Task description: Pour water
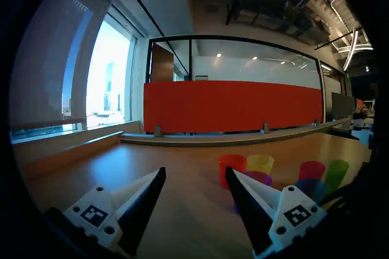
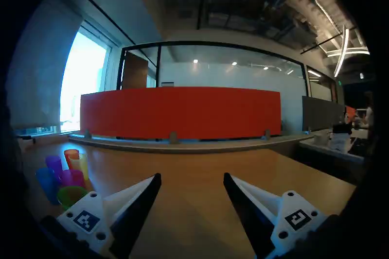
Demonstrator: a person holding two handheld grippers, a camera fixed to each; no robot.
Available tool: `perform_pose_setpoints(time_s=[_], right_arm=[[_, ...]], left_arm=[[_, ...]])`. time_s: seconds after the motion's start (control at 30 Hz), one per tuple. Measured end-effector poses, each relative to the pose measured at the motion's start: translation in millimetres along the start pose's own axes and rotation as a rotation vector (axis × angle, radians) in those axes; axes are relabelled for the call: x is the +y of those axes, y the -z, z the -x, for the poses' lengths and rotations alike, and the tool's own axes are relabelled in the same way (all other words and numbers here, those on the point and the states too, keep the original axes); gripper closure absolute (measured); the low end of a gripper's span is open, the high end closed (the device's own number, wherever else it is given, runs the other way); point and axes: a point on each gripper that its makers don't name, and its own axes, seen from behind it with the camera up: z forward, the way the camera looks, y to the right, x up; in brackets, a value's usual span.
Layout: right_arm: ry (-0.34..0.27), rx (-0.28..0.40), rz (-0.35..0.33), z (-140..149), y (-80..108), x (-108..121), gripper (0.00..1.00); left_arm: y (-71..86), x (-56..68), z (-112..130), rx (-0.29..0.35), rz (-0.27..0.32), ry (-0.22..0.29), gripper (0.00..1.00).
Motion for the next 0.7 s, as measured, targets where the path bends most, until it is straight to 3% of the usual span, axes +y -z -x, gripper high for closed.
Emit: perform_pose_setpoints(time_s=[0.7], right_arm=[[0.000,0.000,0.000,0.1,0.9,0.1,0.01]], left_arm=[[-1.9,0.6,3.8,0.001,0.000,0.001,0.09]])
